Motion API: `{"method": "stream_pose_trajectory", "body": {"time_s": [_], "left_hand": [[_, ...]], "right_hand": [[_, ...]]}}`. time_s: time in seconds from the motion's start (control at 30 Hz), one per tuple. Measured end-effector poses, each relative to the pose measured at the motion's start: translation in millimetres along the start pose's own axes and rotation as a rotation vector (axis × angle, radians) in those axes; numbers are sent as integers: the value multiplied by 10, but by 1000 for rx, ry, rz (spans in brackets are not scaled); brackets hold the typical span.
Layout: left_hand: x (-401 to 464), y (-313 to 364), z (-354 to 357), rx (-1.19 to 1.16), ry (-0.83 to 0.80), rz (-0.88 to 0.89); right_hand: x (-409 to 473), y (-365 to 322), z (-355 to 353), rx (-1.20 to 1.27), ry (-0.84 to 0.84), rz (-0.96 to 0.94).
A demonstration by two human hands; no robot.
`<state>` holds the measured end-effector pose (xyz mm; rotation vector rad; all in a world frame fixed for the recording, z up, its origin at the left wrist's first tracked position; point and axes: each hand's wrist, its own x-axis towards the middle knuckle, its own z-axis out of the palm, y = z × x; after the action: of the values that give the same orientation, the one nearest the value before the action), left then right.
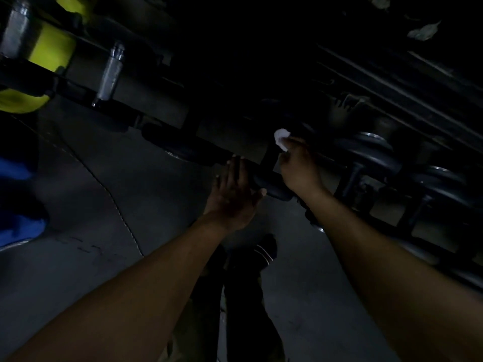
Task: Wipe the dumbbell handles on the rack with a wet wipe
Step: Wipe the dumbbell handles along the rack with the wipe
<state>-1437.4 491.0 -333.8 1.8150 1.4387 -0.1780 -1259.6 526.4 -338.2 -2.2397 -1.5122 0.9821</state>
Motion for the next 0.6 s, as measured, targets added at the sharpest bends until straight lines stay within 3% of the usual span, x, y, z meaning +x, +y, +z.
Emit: {"method": "stream_pose_trajectory", "body": {"time_s": [0.33,0.5,0.6], "left_hand": [[18,-27,21,-13,-29,0],[27,-28,25,7,-26,1],[27,-28,16,-11,-29,5]], "right_hand": [[62,-113,45,474,82,347],[-43,-109,29,221,-266,517],[-84,-7,-70,356,-326,511]]}}
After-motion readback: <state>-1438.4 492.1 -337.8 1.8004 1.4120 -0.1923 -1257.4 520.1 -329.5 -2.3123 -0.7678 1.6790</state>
